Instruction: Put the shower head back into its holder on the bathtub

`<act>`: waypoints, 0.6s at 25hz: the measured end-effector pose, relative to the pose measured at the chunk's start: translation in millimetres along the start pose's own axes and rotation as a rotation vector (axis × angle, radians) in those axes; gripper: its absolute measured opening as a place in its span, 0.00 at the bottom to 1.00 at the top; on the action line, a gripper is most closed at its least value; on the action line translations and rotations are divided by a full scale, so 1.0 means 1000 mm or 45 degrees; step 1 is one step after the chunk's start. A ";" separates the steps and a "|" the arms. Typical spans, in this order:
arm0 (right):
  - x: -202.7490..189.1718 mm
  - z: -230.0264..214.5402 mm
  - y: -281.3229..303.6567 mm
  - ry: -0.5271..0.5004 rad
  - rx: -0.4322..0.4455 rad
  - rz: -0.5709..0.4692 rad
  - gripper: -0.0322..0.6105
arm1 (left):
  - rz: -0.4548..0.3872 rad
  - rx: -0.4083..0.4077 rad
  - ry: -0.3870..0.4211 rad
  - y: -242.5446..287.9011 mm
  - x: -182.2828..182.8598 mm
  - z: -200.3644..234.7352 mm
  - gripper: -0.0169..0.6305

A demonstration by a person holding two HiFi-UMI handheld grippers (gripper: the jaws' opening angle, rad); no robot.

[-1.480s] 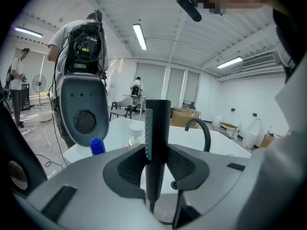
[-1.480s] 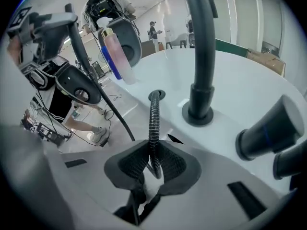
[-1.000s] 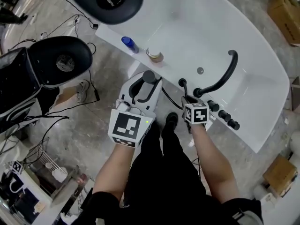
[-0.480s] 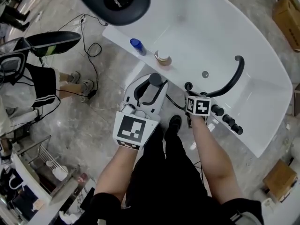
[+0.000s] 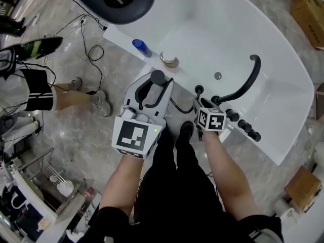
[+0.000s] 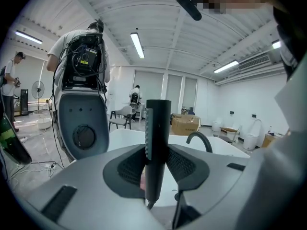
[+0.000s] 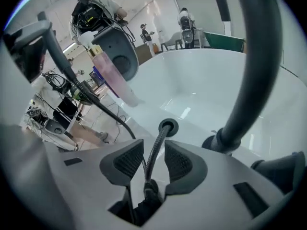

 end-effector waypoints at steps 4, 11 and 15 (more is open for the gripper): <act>-0.042 -0.003 0.004 0.024 0.046 0.039 0.34 | 0.007 -0.007 -0.016 0.003 -0.009 0.001 0.25; -0.101 0.010 0.052 0.071 0.108 0.147 0.37 | 0.008 -0.008 -0.059 0.010 -0.033 0.009 0.25; -0.111 0.005 0.052 0.032 0.034 0.141 0.17 | 0.025 -0.011 -0.061 0.008 -0.041 0.007 0.25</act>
Point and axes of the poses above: the fingertips, and each gripper's own axes: y forward along the fingers, z to its left, x out of its top, the point moved 3 cm from there along -y, backward along the fingers, and after that the axes turned 9 degrees about -x, right-handed, at the moved point
